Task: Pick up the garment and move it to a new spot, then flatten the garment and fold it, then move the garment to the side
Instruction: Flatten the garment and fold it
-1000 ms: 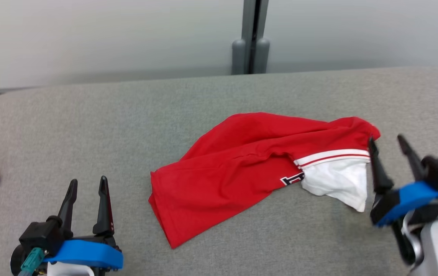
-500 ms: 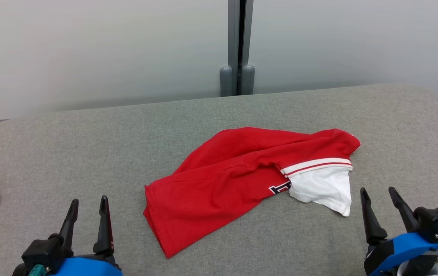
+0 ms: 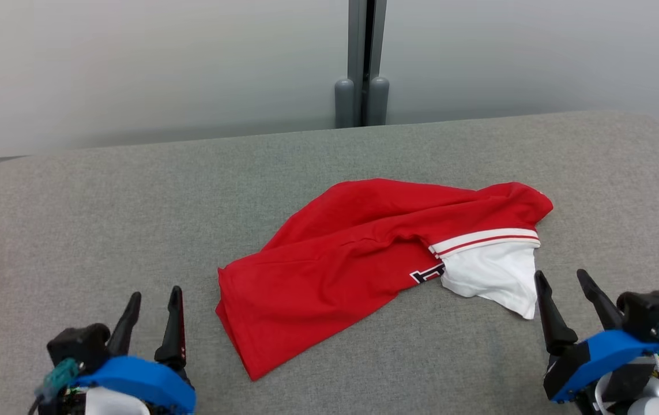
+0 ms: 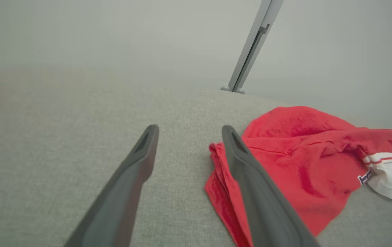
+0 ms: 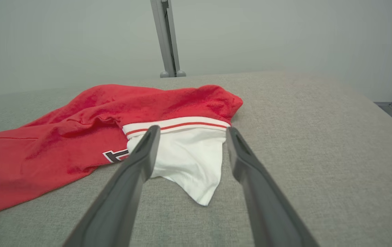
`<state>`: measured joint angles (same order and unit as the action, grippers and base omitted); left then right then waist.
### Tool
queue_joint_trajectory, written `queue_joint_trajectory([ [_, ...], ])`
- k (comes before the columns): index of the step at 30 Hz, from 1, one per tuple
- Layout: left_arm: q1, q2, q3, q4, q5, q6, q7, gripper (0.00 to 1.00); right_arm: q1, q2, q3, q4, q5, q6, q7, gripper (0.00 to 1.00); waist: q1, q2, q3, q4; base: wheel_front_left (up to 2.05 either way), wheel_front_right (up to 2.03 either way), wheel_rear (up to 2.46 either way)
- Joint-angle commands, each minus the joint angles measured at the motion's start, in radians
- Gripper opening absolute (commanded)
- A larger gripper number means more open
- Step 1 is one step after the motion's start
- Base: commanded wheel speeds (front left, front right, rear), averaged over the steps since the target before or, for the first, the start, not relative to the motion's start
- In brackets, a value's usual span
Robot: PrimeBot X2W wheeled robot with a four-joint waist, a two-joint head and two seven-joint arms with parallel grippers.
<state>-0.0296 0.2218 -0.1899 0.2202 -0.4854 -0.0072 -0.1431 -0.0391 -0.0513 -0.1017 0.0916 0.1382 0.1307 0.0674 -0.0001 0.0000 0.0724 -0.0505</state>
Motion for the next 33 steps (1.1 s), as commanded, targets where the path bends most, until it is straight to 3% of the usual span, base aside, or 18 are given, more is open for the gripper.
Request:
queue_joint_trajectory([
  [1,-0.021,-0.001,-0.001,0.009,-0.025,-0.006,0.040,1.00,-0.018,0.001,0.003,-0.003,0.003,0.000,0.021,1.00,0.0001,0.0000,0.008,0.002,0.00,0.00,0.00],
  [5,-0.113,0.008,0.010,0.034,-0.137,-0.014,0.287,1.00,-0.076,0.001,0.014,-0.020,0.001,0.000,0.167,1.00,0.0001,0.0000,0.035,-0.005,0.00,0.00,0.00],
  [7,-0.158,0.033,0.004,0.049,-0.147,0.003,0.388,1.00,-0.109,0.001,0.023,-0.033,-0.005,0.000,0.224,1.00,0.0001,0.0000,0.055,-0.011,0.00,0.00,0.00],
  [10,-0.251,0.022,-0.012,0.049,-0.181,0.031,0.529,1.00,-0.165,0.001,0.036,-0.052,-0.011,0.000,0.284,1.00,0.0001,0.0000,0.106,-0.012,0.00,0.00,0.00],
  [14,-0.301,-0.005,-0.035,0.052,-0.198,0.065,0.614,1.00,-0.192,0.001,0.053,-0.054,0.004,0.000,0.290,1.00,0.0001,0.0000,0.151,-0.016,0.00,0.00,0.00],
  [19,-0.323,0.001,-0.058,0.042,-0.173,0.104,0.663,1.00,-0.205,0.001,0.055,-0.043,0.014,0.000,0.274,1.00,0.0001,0.0000,0.185,-0.023,0.00,0.00,0.00],
  [23,-0.321,-0.001,-0.061,0.024,-0.189,0.103,0.686,1.00,-0.203,0.001,0.051,-0.030,0.022,0.000,0.265,1.00,0.0001,0.0000,0.195,-0.026,0.00,0.00,0.00],
  [24,-0.320,0.001,-0.062,0.020,-0.188,0.103,0.688,0.96,-0.202,0.001,0.051,-0.026,0.023,0.000,0.265,1.00,0.0001,0.0000,0.196,-0.027,0.00,0.00,0.00],
  [25,-0.320,0.004,-0.064,0.018,-0.186,0.104,0.691,0.41,-0.202,0.001,0.051,-0.019,0.029,0.000,0.268,1.00,0.0001,0.0000,0.199,-0.029,0.00,0.00,0.00],
  [27,-0.322,0.005,-0.066,0.015,-0.186,0.105,0.692,0.15,-0.204,0.001,0.054,-0.012,0.036,0.000,0.265,1.00,0.0001,0.0000,0.203,-0.031,0.00,0.00,0.00],
  [28,-0.323,0.004,-0.066,0.014,-0.188,0.103,0.690,0.12,-0.204,0.001,0.056,-0.004,0.044,0.000,0.264,1.00,0.0001,0.0000,0.205,-0.032,0.00,0.00,0.00],
  [29,-0.324,0.004,-0.068,0.013,-0.190,0.097,0.690,0.00,-0.204,0.001,0.057,0.002,0.048,0.000,0.265,1.00,0.0001,0.0000,0.207,-0.033,0.00,0.00,0.00],
  [33,-0.323,0.002,-0.073,0.010,-0.195,0.083,0.681,0.00,-0.195,0.001,0.057,0.025,0.063,0.000,0.267,1.00,0.0001,0.0000,0.213,-0.036,0.00,0.00,0.00],
])
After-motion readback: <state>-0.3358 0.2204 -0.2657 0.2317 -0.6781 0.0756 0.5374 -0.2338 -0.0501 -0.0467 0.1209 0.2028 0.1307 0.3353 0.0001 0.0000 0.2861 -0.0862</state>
